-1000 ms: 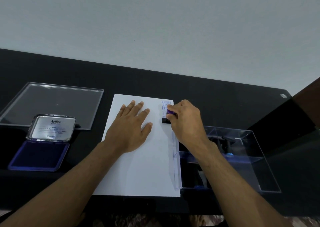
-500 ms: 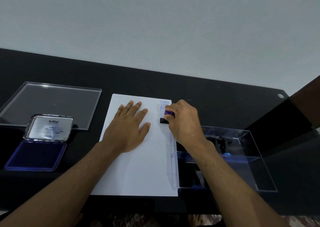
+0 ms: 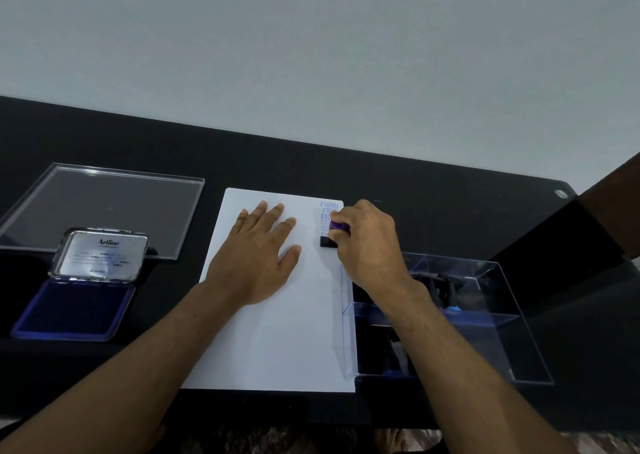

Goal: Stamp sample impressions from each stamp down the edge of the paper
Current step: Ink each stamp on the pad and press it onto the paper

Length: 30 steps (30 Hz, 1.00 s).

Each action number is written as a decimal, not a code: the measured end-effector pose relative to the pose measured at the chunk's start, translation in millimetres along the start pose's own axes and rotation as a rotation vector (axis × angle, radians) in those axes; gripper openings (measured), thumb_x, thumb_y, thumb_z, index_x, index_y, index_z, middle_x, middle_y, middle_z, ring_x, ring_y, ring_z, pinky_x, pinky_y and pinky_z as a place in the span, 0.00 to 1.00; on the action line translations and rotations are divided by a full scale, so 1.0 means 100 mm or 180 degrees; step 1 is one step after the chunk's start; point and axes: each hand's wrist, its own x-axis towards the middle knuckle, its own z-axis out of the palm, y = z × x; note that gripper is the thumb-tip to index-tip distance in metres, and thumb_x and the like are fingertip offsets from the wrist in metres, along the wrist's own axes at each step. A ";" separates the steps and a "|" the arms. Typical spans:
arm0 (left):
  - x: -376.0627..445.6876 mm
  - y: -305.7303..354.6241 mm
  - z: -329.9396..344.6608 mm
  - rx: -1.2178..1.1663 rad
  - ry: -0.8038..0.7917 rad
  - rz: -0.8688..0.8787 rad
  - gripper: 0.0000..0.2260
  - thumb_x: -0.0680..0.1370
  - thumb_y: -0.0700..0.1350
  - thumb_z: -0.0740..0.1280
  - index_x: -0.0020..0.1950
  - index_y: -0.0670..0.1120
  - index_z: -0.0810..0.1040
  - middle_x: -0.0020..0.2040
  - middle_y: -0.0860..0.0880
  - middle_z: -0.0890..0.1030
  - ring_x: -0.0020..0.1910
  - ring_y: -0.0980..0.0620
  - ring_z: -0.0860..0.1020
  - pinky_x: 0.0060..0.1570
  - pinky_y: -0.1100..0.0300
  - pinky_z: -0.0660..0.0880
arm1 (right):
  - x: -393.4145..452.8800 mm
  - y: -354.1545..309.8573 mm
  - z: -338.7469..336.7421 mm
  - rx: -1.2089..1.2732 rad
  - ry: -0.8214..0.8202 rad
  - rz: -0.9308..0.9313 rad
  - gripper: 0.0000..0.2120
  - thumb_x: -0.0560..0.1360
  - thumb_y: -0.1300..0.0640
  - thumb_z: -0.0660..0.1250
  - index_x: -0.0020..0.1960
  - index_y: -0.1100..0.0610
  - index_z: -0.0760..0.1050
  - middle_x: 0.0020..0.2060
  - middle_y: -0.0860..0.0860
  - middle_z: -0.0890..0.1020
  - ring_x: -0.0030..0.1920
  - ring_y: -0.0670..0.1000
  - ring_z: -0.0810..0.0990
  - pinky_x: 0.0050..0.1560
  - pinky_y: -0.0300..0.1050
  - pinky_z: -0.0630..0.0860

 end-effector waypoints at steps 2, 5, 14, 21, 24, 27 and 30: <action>-0.01 0.00 -0.01 -0.0007 0.0007 0.0012 0.37 0.77 0.67 0.39 0.80 0.51 0.63 0.82 0.48 0.57 0.82 0.47 0.50 0.80 0.47 0.47 | 0.00 0.00 0.00 -0.0009 0.0002 0.0010 0.14 0.77 0.57 0.70 0.62 0.56 0.80 0.54 0.51 0.79 0.50 0.48 0.78 0.56 0.37 0.75; -0.01 0.00 -0.01 -0.0024 0.0033 0.0020 0.37 0.77 0.67 0.40 0.80 0.50 0.64 0.82 0.48 0.58 0.82 0.46 0.51 0.80 0.46 0.48 | 0.00 0.00 0.00 0.0003 -0.0034 0.0063 0.15 0.77 0.56 0.70 0.63 0.56 0.79 0.55 0.51 0.79 0.50 0.47 0.77 0.56 0.37 0.74; -0.01 0.00 -0.01 -0.0005 0.0008 0.0007 0.37 0.77 0.67 0.39 0.80 0.50 0.63 0.82 0.48 0.57 0.82 0.47 0.50 0.80 0.47 0.47 | 0.02 0.03 0.00 -0.0009 -0.0049 0.0038 0.12 0.78 0.57 0.70 0.60 0.56 0.80 0.53 0.51 0.78 0.49 0.48 0.77 0.52 0.36 0.74; -0.02 -0.01 -0.01 -0.0009 0.0037 0.0034 0.36 0.78 0.65 0.41 0.80 0.50 0.64 0.82 0.48 0.58 0.82 0.47 0.50 0.80 0.48 0.47 | -0.06 0.17 -0.12 0.0653 0.0888 0.0358 0.08 0.73 0.60 0.74 0.52 0.54 0.81 0.43 0.47 0.77 0.40 0.43 0.77 0.41 0.20 0.67; -0.02 0.00 -0.01 -0.0014 0.0033 0.0028 0.36 0.78 0.65 0.40 0.80 0.50 0.64 0.82 0.48 0.58 0.82 0.47 0.51 0.80 0.47 0.47 | -0.09 0.22 -0.11 0.0768 0.1063 0.0538 0.09 0.73 0.59 0.74 0.53 0.53 0.81 0.44 0.47 0.79 0.42 0.43 0.78 0.42 0.21 0.67; -0.02 0.00 -0.02 -0.0007 0.0025 0.0018 0.36 0.77 0.66 0.40 0.80 0.50 0.64 0.82 0.48 0.58 0.82 0.47 0.51 0.80 0.47 0.47 | -0.10 0.25 -0.08 0.1059 0.1227 0.0708 0.10 0.74 0.58 0.74 0.54 0.54 0.81 0.45 0.47 0.80 0.44 0.45 0.80 0.47 0.30 0.74; -0.02 0.02 -0.03 0.0011 0.0011 0.0009 0.37 0.77 0.66 0.39 0.80 0.50 0.63 0.82 0.49 0.57 0.82 0.47 0.50 0.80 0.48 0.46 | -0.10 0.26 -0.08 0.1232 0.1318 0.0820 0.09 0.73 0.58 0.74 0.54 0.54 0.81 0.44 0.47 0.81 0.44 0.44 0.80 0.46 0.31 0.76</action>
